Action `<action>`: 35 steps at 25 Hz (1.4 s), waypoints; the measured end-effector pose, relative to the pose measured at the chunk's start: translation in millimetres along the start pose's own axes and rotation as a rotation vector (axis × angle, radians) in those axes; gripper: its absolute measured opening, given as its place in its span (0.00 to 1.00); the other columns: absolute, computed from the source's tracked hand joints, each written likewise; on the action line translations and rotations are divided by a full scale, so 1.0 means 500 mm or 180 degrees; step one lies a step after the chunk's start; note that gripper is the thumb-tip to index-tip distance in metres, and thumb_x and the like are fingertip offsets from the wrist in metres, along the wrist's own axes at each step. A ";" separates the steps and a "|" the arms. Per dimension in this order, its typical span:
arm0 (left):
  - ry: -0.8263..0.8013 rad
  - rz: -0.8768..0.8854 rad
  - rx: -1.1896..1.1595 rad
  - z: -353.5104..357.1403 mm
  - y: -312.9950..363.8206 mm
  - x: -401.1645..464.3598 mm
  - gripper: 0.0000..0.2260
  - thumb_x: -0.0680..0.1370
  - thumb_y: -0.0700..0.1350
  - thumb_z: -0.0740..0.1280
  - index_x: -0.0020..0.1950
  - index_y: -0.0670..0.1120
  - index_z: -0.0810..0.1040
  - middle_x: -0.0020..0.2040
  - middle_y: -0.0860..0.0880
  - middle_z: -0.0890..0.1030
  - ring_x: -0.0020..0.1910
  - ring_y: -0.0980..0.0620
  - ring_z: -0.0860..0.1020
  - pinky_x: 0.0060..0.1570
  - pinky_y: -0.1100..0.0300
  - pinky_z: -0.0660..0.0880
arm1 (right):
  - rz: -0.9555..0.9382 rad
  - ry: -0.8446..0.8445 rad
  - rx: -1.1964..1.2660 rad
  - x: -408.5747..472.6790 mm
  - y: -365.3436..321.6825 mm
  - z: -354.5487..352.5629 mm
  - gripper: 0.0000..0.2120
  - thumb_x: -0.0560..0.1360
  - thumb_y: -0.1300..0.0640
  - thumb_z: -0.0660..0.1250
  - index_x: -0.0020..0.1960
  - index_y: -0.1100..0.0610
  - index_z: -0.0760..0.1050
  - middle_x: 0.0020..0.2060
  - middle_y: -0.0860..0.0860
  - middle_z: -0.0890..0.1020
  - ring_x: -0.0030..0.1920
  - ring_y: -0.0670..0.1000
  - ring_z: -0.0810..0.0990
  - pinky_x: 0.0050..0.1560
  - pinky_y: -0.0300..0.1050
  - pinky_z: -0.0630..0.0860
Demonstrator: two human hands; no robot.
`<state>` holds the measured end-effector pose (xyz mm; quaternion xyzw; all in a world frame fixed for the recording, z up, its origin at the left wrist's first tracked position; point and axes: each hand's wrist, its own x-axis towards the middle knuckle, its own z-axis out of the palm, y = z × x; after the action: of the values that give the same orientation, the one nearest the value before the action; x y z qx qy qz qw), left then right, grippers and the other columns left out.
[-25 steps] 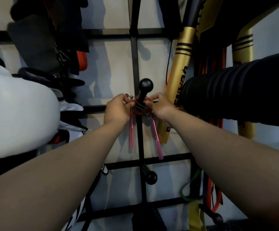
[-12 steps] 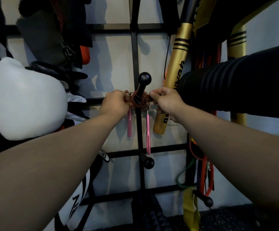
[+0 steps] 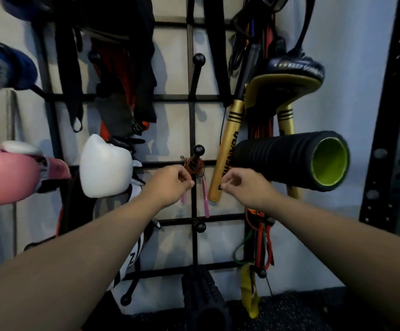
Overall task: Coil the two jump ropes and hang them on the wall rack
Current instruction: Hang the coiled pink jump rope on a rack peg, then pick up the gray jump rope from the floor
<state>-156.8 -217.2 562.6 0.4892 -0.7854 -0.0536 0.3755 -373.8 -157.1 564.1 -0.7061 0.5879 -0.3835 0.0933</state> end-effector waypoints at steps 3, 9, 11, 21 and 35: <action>-0.0301 0.0428 0.0122 -0.063 0.080 -0.117 0.03 0.78 0.48 0.72 0.47 0.52 0.80 0.48 0.52 0.83 0.46 0.52 0.80 0.49 0.56 0.76 | -0.0186 -0.0177 -0.0542 -0.168 -0.046 -0.074 0.04 0.80 0.52 0.69 0.53 0.51 0.81 0.46 0.46 0.81 0.50 0.49 0.80 0.52 0.45 0.77; -0.0820 0.1040 0.0241 -0.101 0.229 -0.283 0.05 0.78 0.52 0.71 0.52 0.53 0.82 0.51 0.54 0.80 0.49 0.54 0.79 0.54 0.51 0.78 | -0.0149 -0.0147 -0.1148 -0.387 -0.076 -0.212 0.07 0.81 0.52 0.69 0.56 0.52 0.81 0.49 0.49 0.83 0.50 0.50 0.80 0.49 0.44 0.76; -0.1034 0.1152 0.0203 -0.072 0.268 -0.323 0.05 0.79 0.53 0.71 0.51 0.53 0.81 0.51 0.55 0.79 0.50 0.54 0.79 0.54 0.49 0.78 | -0.0007 -0.0232 -0.1238 -0.451 -0.054 -0.230 0.08 0.82 0.52 0.67 0.57 0.53 0.81 0.50 0.50 0.82 0.45 0.48 0.78 0.47 0.44 0.74; -0.2333 0.1351 -0.0311 0.391 0.329 -0.507 0.06 0.78 0.55 0.71 0.52 0.54 0.80 0.49 0.57 0.78 0.47 0.56 0.78 0.51 0.51 0.78 | 0.1053 -0.0757 -0.1089 -0.717 0.310 -0.097 0.05 0.80 0.53 0.68 0.55 0.51 0.80 0.48 0.50 0.84 0.49 0.52 0.82 0.51 0.52 0.80; -0.3491 0.0364 -0.0471 1.182 0.279 -0.827 0.06 0.79 0.48 0.70 0.53 0.47 0.80 0.54 0.48 0.81 0.53 0.46 0.81 0.53 0.50 0.79 | 0.2247 -0.1989 -0.1889 -1.028 0.974 0.191 0.13 0.81 0.52 0.66 0.65 0.50 0.77 0.63 0.54 0.78 0.65 0.60 0.77 0.57 0.52 0.75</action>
<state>-539.0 21.7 -17.5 0.3185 -0.8852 -0.3349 -0.0526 -688.4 134.2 -7.4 -0.5423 0.8160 0.0807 0.1832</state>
